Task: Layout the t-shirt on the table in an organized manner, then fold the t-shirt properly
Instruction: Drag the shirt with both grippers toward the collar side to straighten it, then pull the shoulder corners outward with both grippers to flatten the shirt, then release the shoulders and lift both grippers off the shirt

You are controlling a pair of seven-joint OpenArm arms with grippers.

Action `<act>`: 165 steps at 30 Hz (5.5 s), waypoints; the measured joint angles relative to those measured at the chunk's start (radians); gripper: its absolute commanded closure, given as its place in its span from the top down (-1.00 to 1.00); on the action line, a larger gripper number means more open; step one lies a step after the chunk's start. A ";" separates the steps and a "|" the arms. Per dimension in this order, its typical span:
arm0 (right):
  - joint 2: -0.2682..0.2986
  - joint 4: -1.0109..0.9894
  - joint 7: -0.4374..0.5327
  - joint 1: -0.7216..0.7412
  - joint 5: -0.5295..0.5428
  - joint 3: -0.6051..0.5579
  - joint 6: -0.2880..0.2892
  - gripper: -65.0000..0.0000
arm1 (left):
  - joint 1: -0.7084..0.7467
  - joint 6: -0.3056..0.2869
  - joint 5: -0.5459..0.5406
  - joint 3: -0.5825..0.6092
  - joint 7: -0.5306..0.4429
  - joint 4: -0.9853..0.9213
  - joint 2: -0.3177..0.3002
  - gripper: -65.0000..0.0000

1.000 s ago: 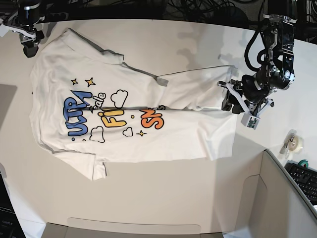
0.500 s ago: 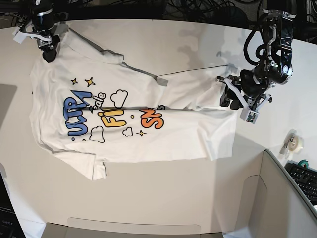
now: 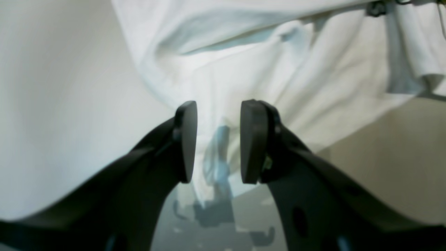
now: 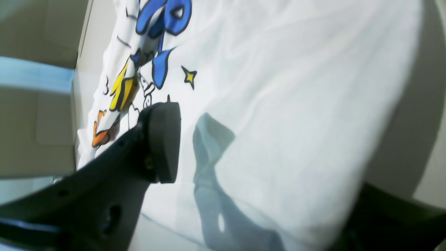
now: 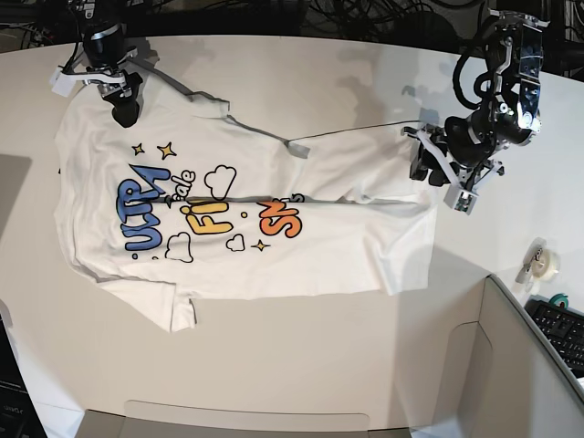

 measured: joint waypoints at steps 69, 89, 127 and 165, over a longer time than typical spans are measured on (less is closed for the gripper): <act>0.151 0.024 -0.683 0.067 -0.087 0.344 -0.037 -1.00 | 0.307 0.104 0.399 0.380 -0.311 -0.077 -0.278 -0.98; 0.155 0.030 -0.758 0.061 -0.072 0.337 -0.034 -1.00 | 0.330 0.113 0.402 0.380 -0.333 -0.077 -0.280 -0.98; 0.171 0.279 -0.840 0.103 -0.072 0.109 -0.042 -0.09 | 0.297 0.097 0.397 0.376 -0.266 -0.066 -0.277 -0.55; 0.332 0.290 -0.804 0.110 -0.368 -0.264 -0.039 -0.09 | 0.373 -0.008 0.304 0.253 0.036 0.190 -0.229 -0.55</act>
